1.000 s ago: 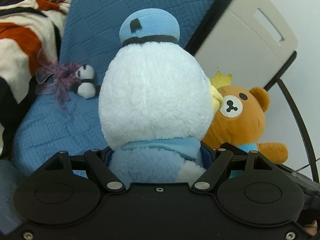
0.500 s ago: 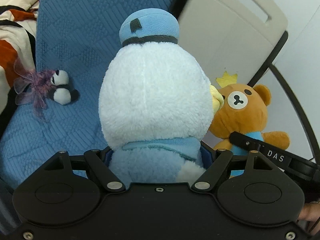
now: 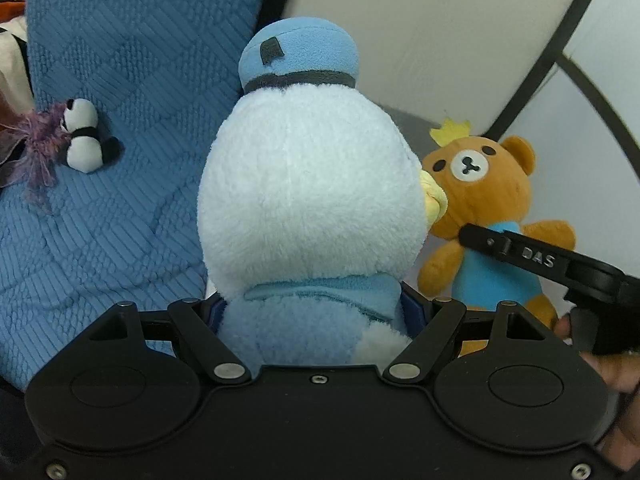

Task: Organize objects
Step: 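Carry the teddy bear in the right gripper while the left gripper carries the white penguin plush over the box, then open both grippers to drop the teddy bear and penguin into the box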

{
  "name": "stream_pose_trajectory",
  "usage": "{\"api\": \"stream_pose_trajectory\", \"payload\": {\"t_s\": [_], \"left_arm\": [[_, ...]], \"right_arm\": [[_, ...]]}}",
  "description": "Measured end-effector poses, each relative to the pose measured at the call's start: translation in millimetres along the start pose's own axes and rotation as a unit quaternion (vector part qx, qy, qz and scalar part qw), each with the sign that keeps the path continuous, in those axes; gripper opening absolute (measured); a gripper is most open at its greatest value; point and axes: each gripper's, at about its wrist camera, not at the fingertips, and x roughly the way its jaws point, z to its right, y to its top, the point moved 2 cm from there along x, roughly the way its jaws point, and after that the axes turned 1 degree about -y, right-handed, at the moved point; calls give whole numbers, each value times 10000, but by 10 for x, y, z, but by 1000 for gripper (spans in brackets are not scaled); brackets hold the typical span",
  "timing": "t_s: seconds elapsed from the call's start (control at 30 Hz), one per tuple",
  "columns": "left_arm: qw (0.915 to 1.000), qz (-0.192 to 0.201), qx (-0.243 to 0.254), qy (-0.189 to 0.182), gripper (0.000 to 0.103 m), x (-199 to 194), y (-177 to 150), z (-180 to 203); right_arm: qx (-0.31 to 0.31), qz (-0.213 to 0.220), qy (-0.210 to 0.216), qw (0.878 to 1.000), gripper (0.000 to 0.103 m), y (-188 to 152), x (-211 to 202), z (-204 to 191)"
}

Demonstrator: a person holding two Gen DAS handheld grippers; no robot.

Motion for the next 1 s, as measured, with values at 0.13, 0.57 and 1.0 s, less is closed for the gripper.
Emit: {"api": "stream_pose_trajectory", "payload": {"t_s": [0.13,0.57,1.0], "left_arm": [[9999,-149,52,25,77,148,-60,50],[9999,-93,18,-100,89,62,-74,74],[9979,579,237,-187,91,-666,108,-162]], "right_arm": [[53,-169,11,9998,53,-53,208,91],[154,-234,147,9995,73,-34,231,132],[139,389,404,9983,86,14,-690,-233]]}}
